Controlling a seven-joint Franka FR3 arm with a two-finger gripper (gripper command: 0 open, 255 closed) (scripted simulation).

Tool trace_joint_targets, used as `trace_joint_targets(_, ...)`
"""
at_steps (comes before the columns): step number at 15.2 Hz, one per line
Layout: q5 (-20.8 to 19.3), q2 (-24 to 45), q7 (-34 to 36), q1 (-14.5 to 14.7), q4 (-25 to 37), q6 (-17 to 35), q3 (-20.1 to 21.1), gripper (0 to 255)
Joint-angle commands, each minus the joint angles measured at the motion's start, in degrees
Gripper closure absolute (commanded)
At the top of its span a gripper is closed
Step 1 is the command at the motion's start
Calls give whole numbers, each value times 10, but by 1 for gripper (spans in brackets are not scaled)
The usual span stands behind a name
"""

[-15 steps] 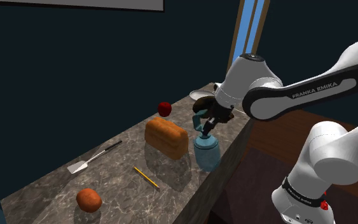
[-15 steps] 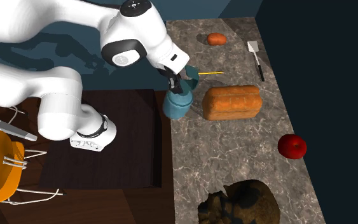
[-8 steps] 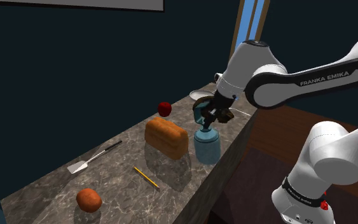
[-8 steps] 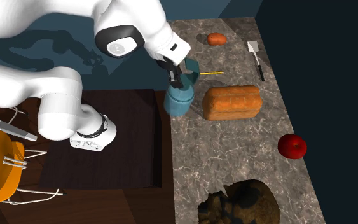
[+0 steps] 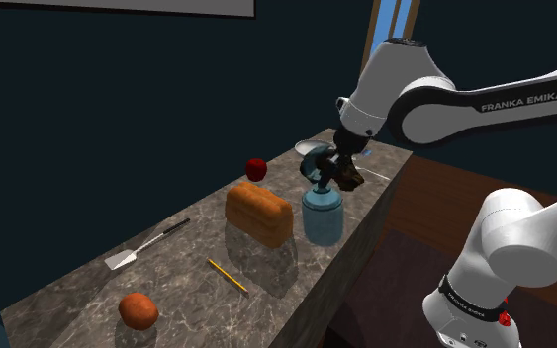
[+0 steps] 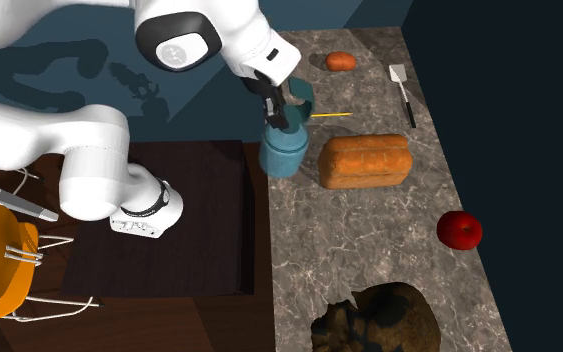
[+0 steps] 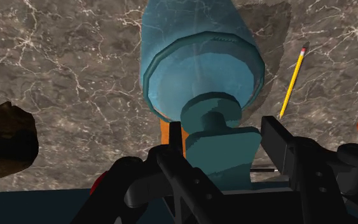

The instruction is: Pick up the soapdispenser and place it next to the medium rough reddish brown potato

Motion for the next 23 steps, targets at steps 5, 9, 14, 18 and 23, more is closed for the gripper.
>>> trace_joint_targets(5, -3, -5, -2, -2, 45, -50, -4, 255)
trace_joint_targets(9, -4, -6, -3, -3, 75, -81, -7, 255)
trace_joint_targets(14, -6, -4, -4, -4, 115, -119, -9, 255)
trace_joint_targets(18, -8, 0, -4, -6, 149, -148, -11, 255)
trace_joint_targets(23, -10, 8, -5, -7, 192, -184, -13, 255)
